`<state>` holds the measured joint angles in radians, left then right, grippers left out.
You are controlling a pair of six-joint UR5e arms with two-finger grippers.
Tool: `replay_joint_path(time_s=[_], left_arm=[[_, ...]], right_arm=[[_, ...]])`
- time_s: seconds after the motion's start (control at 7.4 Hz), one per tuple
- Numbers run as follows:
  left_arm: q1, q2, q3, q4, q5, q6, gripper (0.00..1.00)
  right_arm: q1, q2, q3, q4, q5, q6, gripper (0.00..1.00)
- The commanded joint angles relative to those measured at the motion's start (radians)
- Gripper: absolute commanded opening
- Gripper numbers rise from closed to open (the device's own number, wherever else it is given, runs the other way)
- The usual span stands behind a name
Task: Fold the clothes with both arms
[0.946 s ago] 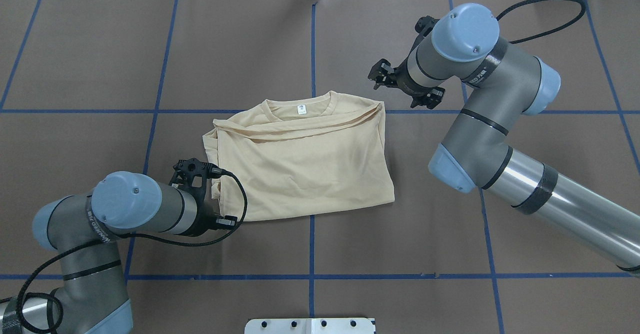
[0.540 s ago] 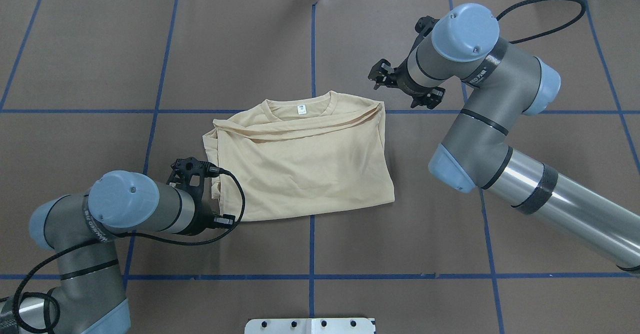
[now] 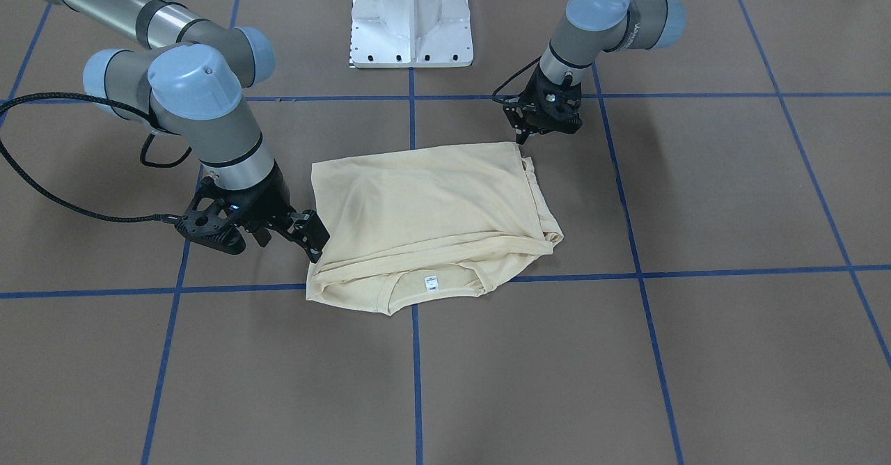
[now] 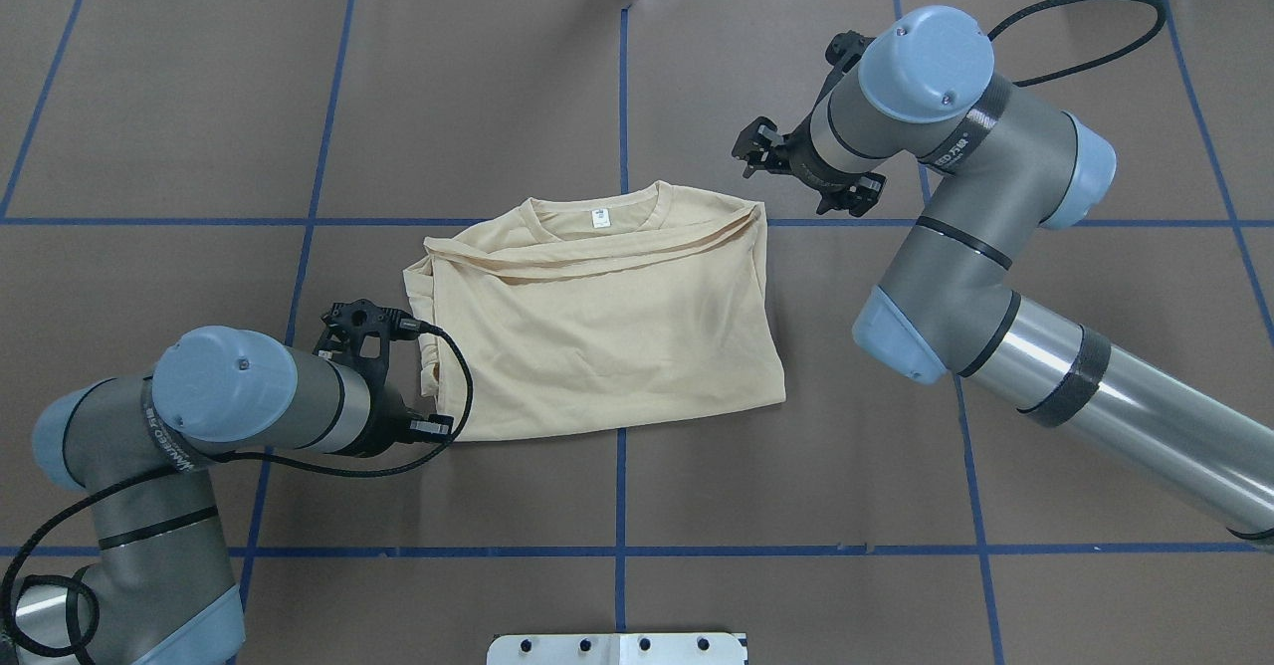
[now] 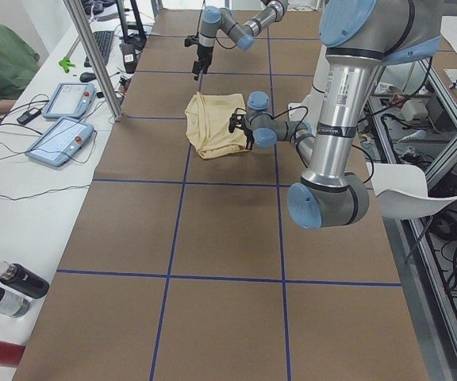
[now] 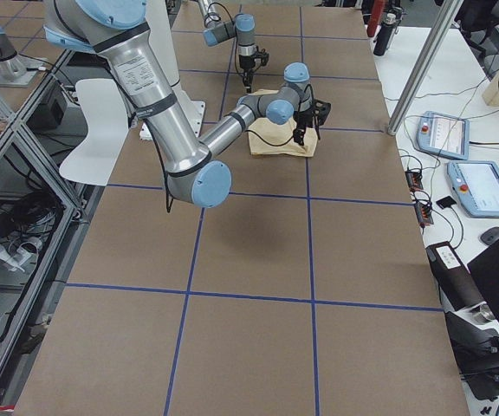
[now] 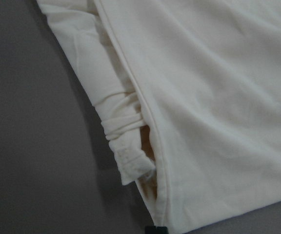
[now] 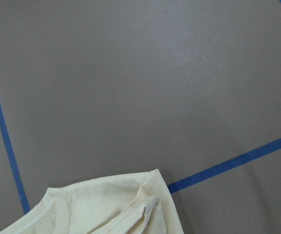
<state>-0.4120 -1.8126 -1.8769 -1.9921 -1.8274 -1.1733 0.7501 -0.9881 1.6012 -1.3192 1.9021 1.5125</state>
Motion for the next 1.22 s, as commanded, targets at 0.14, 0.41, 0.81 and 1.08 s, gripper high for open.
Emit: replay_joint_path(time_s=[0.14, 0.41, 0.81, 1.08], left_arm=[[0.005, -0.007, 0.010, 0.009, 0.000, -0.006, 0.99], [0.007, -0.017, 0.013, 0.009, -0.001, -0.012, 0.99], [0.009, -0.077, 0.015, 0.096, -0.001, -0.013, 0.74], [0.010, -0.074, 0.024, 0.096, -0.001, -0.013, 0.67]], right_arm=[[-0.002, 0.000, -0.001, 0.000, 0.000, 0.000, 1.00], [0.000, 0.000, 0.000, 0.000, 0.000, 0.002, 1.00], [-0.002, 0.000, 0.003, 0.000, 0.000, 0.005, 1.00], [-0.002, -0.001, 0.006, 0.000, 0.000, 0.003, 1.00]])
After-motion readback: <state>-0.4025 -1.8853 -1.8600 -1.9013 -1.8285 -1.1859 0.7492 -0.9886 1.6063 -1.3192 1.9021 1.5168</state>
